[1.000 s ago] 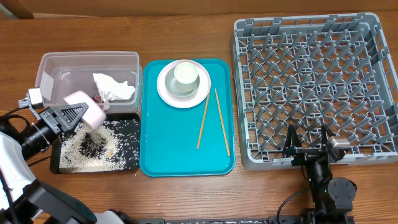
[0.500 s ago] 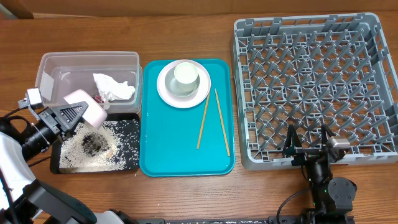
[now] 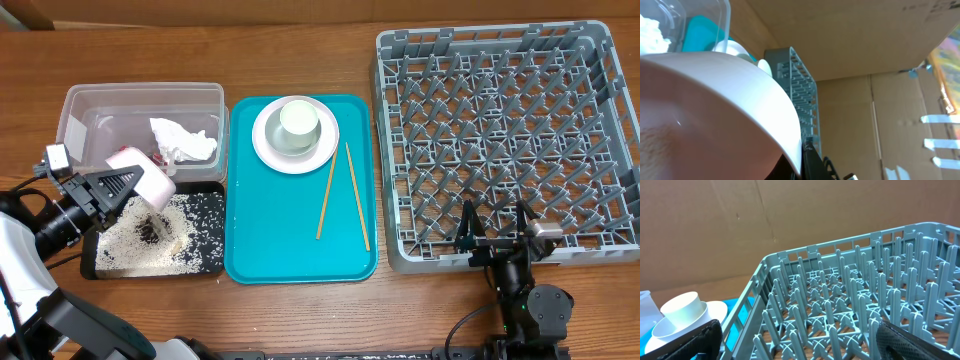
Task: Sort waste into correct bins and load items into the dishwasher
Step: 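Tilt the bowl with the left gripper to pour rice onto the black tray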
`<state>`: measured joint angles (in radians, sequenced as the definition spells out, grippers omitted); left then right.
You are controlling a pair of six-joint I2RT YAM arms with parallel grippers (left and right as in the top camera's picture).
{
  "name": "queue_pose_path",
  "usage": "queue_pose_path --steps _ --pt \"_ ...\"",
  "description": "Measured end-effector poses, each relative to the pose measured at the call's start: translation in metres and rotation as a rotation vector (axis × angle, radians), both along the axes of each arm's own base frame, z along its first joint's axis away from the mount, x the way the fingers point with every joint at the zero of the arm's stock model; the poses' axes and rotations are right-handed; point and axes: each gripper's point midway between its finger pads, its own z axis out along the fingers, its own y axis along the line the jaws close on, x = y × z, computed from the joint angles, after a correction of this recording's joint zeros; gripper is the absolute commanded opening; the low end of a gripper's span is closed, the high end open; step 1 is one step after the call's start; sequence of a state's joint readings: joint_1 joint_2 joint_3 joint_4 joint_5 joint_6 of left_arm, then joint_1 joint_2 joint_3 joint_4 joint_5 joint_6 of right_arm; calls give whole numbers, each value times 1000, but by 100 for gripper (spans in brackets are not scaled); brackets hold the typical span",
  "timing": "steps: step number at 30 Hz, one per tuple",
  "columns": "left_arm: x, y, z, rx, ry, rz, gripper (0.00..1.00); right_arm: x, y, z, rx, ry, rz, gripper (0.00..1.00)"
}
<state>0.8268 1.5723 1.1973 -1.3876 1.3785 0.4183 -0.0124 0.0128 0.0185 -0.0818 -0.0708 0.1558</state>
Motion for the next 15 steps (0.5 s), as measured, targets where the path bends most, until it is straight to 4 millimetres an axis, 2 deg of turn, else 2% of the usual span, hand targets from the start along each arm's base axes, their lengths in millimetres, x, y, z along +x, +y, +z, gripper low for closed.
queue_pose_path --steps 4,15 --pt "8 8 -1 60 -60 5 4 0 0 0 0 0 0 100" --pt "8 13 -23 110 -16 9 4 0 0 0 0 1 0 100"
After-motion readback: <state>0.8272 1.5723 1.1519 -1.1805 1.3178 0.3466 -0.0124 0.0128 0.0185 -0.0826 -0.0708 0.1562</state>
